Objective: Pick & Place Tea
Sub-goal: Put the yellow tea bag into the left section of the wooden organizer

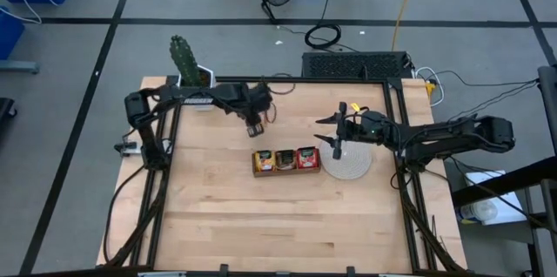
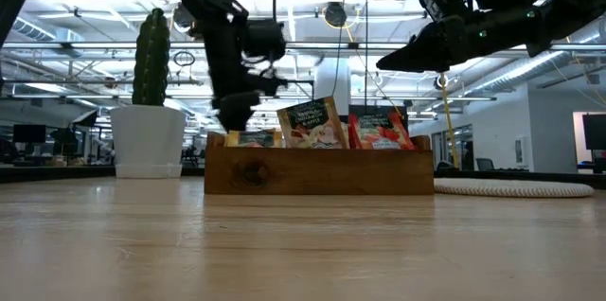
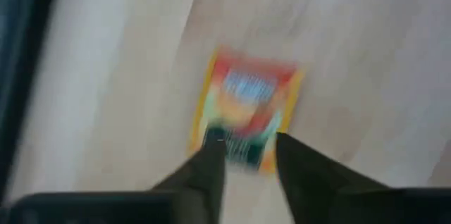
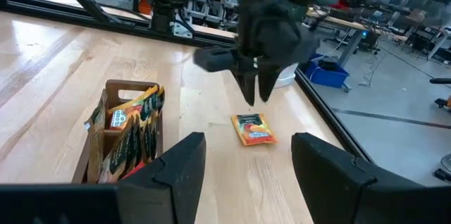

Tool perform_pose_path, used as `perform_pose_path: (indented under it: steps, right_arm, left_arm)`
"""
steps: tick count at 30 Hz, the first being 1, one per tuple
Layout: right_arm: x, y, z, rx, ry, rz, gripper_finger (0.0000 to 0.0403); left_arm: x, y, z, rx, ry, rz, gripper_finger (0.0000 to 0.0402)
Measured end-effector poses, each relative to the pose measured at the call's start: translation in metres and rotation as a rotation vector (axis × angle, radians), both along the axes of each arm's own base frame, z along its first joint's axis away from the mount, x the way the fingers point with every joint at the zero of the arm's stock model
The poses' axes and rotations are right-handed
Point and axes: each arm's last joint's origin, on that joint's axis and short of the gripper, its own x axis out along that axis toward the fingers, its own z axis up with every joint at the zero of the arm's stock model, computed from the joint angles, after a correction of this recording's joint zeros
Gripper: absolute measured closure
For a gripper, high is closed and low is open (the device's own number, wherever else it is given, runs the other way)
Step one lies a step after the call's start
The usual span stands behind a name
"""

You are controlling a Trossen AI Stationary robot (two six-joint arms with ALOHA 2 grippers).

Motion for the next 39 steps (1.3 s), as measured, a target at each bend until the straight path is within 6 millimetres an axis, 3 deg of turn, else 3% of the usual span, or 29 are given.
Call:
perform_pose_path:
  steps: [4, 7, 12, 19, 23, 26, 30, 34, 39]
  right_arm:
    - [0.0, 0.0, 0.0, -0.001, -0.001, 0.0, 0.0206]
    - [0.0, 0.0, 0.001, 0.003, -0.008, -0.001, 0.0206]
    - [0.0, 0.0, 0.001, 0.004, -0.009, -0.001, 0.0206]
    - [0.0, 0.0, 0.001, 0.003, -0.008, -0.002, 0.0206]
    - [0.0, 0.0, 0.001, 0.0, -0.007, -0.001, 0.0206]
    - [0.0, 0.0, 0.001, -0.002, -0.005, -0.001, 0.0206]
    - [0.0, 0.0, 0.001, -0.002, -0.005, -0.001, 0.0206]
    - [0.0, 0.0, 0.0, 0.006, -0.005, -0.002, 0.0206]
    - [0.0, 0.0, 0.0, 0.029, -0.009, -0.006, 0.0206]
  left_arm:
    - [-0.004, 0.021, -0.002, -0.112, -0.038, 0.131, 0.0186]
    - [-0.006, 0.037, -0.015, -0.154, -0.036, 0.163, 0.0116]
    - [-0.007, 0.054, -0.034, -0.176, -0.026, 0.129, 0.0034]
    - [-0.006, 0.057, -0.061, -0.262, 0.03, 0.111, 0.0008]
    - [-0.004, 0.051, -0.064, -0.244, 0.078, 0.082, 0.0008]
    - [-0.002, 0.047, -0.065, -0.245, 0.082, 0.074, 0.0023]
    - [0.0, 0.041, -0.067, -0.242, 0.085, 0.057, 0.0086]
    - [0.002, 0.037, -0.068, -0.234, 0.09, 0.023, 0.0194]
    - [0.005, 0.032, -0.066, -0.184, 0.104, -0.051, 0.0367]
